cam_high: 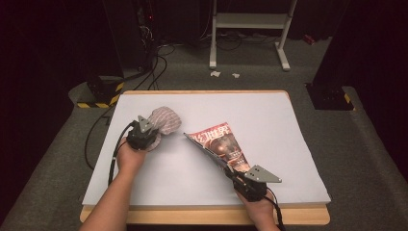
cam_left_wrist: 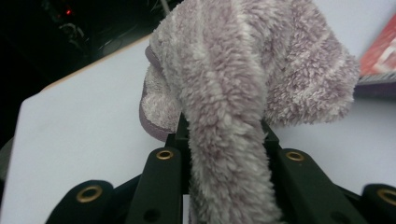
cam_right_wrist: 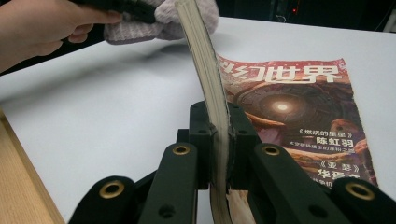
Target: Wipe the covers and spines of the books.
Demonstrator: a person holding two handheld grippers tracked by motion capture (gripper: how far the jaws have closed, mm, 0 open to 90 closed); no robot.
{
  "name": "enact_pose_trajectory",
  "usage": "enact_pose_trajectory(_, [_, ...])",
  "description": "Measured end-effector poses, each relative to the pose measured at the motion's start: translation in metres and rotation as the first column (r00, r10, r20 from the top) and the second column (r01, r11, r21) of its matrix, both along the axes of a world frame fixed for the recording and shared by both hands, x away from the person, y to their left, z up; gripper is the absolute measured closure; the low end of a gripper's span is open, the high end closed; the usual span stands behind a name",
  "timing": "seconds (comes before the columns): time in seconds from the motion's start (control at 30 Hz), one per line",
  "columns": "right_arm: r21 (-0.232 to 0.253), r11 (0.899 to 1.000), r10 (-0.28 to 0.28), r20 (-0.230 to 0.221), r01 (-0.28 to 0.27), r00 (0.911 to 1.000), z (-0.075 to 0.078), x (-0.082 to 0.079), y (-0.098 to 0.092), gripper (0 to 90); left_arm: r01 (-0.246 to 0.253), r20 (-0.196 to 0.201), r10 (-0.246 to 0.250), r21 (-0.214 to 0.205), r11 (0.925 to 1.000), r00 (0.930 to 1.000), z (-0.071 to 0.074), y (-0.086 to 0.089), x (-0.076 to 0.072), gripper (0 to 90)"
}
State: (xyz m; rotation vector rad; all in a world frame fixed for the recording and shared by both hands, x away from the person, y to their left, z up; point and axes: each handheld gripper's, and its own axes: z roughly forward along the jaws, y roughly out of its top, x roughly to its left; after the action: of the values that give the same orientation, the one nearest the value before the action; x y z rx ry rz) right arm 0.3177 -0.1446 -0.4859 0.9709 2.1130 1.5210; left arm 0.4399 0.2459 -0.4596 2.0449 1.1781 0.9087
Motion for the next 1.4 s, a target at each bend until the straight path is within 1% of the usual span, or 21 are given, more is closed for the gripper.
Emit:
enact_pose_trajectory(0.07, [0.0,1.0,-0.001,-0.001,0.001,1.0,0.0,0.0,0.0,84.1,-0.022,-0.026,0.022,0.001,0.9998,0.9994,-0.007,0.006,0.0,70.7])
enact_pose_trajectory(0.13, [-0.001,1.0,-0.001,-0.002,0.001,1.0,-0.001,0.0,0.001,84.0,-0.028,-0.07,0.028,-0.005,0.9996,0.9972,-0.016,0.01,0.002,70.3])
enact_pose_trajectory(0.17, [-0.002,1.0,-0.001,-0.003,0.001,1.0,-0.001,-0.001,0.001,84.0,-0.029,-0.093,0.028,-0.005,0.9996,0.9953,-0.023,0.011,0.003,69.9])
enact_pose_trajectory(0.2, [-0.005,1.0,0.0,0.0,0.0,1.0,-0.001,-0.001,0.001,84.0,-0.027,-0.1,0.026,-0.003,0.9996,0.9947,-0.027,0.011,0.002,69.7])
enact_pose_trajectory(0.3, [-0.007,1.0,0.0,0.002,0.0,1.0,-0.002,-0.001,0.002,84.0,-0.033,-0.113,0.03,-0.026,0.9991,0.9931,-0.034,0.012,0.003,68.1])
enact_pose_trajectory(0.37, [-0.007,1.0,0.0,0.001,0.0,1.0,-0.002,-0.001,0.002,84.0,-0.033,-0.11,0.029,-0.038,0.9987,0.9935,-0.036,0.012,0.003,66.6])
enact_pose_trajectory(0.5, [-0.007,1.0,0.001,0.001,-0.001,1.0,-0.002,-0.001,0.002,83.9,-0.029,-0.121,0.021,-0.068,0.9973,0.9925,-0.037,0.015,0.003,64.0])
enact_pose_trajectory(0.57, [-0.007,1.0,0.001,0.001,-0.001,1.0,-0.002,-0.001,0.002,83.9,-0.032,-0.117,0.022,-0.086,0.9958,0.9929,-0.033,0.017,0.001,58.3])
enact_pose_trajectory(0.7, [-0.006,1.0,0.002,0.0,-0.002,1.0,-0.002,-0.001,0.002,83.7,-0.041,-0.087,0.031,-0.115,0.9925,0.9957,-0.022,0.019,-0.004,40.6])
enact_pose_trajectory(0.73, [-0.006,1.0,0.002,-0.002,-0.002,1.0,-0.002,-0.001,0.002,83.7,-0.04,-0.09,0.028,-0.136,0.99,0.9955,-0.019,0.021,-0.005,36.5])
enact_pose_trajectory(0.8, [-0.006,1.0,0.003,-0.002,-0.003,1.0,-0.002,-0.001,0.002,83.7,-0.035,-0.11,0.015,-0.181,0.9829,0.9939,-0.013,0.023,-0.007,27.4])
enact_pose_trajectory(0.83, [-0.006,1.0,0.003,-0.001,-0.003,1.0,-0.002,-0.001,0.002,83.7,-0.029,-0.111,0.007,-0.199,0.9795,0.9938,-0.011,0.025,-0.009,24.2])
enact_pose_trajectory(0.9, [-0.007,1.0,0.004,-0.002,-0.004,1.0,-0.002,-0.001,0.002,83.5,-0.027,-0.118,0.0,-0.231,0.9725,0.993,-0.006,0.028,-0.012,19.9])
enact_pose_trajectory(0.97, [-0.007,1.0,0.006,-0.004,-0.006,1.0,-0.002,-0.001,0.002,83.3,-0.025,-0.117,-0.005,-0.255,0.9666,0.9931,-0.002,0.03,-0.016,16.5])
enact_pose_trajectory(1.03, [-0.008,1.0,0.006,-0.006,-0.006,1.0,-0.003,-0.001,0.002,83.2,-0.013,-0.098,-0.013,-0.26,0.9656,0.9951,0.003,0.03,-0.021,15.3])
enact_pose_trajectory(1.13, [-0.008,1.0,0.008,-0.005,-0.008,1.0,-0.003,-0.001,0.003,82.8,0.017,-0.074,-0.039,-0.281,0.9596,0.9965,0.011,0.026,-0.03,14.9])
enact_pose_trajectory(1.23, [-0.007,1.0,0.008,-0.006,-0.008,1.0,-0.003,-0.001,0.003,82.5,0.064,-0.042,-0.079,-0.29,0.9548,0.996,0.018,0.016,-0.042,15.1])
enact_pose_trajectory(1.27, [-0.007,1.0,0.008,-0.006,-0.008,1.0,-0.003,-0.001,0.003,82.4,0.064,-0.042,-0.079,-0.29,0.9548,0.996,0.018,0.016,-0.042,15.2])
enact_pose_trajectory(1.3, [-0.008,1.0,0.008,-0.007,-0.008,0.9999,-0.003,-0.001,0.003,82.2,0.098,-0.029,-0.112,-0.294,0.9506,0.9933,0.021,0.008,-0.049,15.2])
enact_pose_trajectory(1.33, [-0.009,1.0,0.008,-0.007,-0.008,0.9999,-0.003,-0.001,0.003,82.0,0.114,-0.022,-0.127,-0.299,0.9473,0.9917,0.021,0.004,-0.053,15.2])
enact_pose_trajectory(1.4, [-0.011,1.0,0.007,-0.008,-0.007,0.9999,-0.003,-0.001,0.003,81.7,0.146,-0.018,-0.16,-0.317,0.9371,0.987,0.021,-0.004,-0.059,15.3])
